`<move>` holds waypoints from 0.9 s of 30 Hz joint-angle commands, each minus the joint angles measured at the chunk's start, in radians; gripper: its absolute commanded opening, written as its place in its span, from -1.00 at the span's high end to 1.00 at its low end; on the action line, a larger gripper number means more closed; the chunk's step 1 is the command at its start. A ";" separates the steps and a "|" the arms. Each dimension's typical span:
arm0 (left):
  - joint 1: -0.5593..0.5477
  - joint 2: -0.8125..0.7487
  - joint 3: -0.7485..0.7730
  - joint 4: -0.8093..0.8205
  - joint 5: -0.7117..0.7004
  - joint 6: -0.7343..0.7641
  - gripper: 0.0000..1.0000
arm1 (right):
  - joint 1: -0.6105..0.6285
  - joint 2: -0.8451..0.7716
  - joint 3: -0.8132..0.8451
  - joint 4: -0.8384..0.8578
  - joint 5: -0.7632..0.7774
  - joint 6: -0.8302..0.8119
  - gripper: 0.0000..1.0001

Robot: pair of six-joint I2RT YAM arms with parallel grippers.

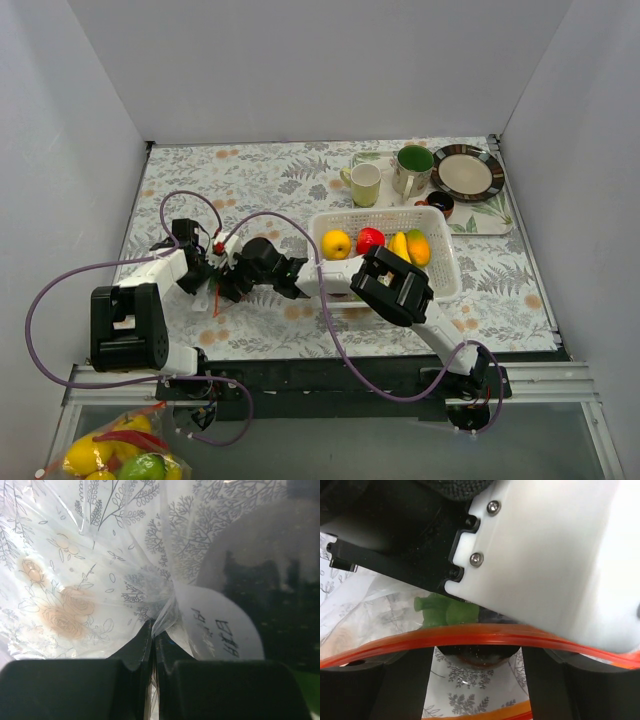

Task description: Open the zip-top bag and remove the fake food

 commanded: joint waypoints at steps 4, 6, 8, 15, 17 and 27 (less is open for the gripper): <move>-0.009 0.088 -0.077 -0.033 0.126 -0.045 1.00 | -0.009 -0.153 -0.103 0.042 0.006 0.011 -0.10; -0.009 0.119 -0.050 -0.029 0.115 -0.081 1.00 | -0.009 -0.251 -0.172 0.001 0.051 -0.015 -0.08; -0.009 0.137 -0.012 -0.040 0.137 -0.110 1.00 | -0.009 -0.327 -0.239 -0.022 0.080 -0.044 -0.10; -0.009 0.151 0.226 -0.169 0.310 -0.267 1.00 | -0.019 -0.687 -0.457 -0.181 0.293 -0.077 -0.12; -0.009 0.137 0.318 -0.215 0.420 -0.308 1.00 | -0.029 -0.756 -0.499 -0.234 0.356 -0.077 -0.13; -0.009 -0.059 0.562 -0.330 0.655 -0.408 -0.96 | -0.134 -1.180 -0.680 -0.513 0.621 0.049 -0.23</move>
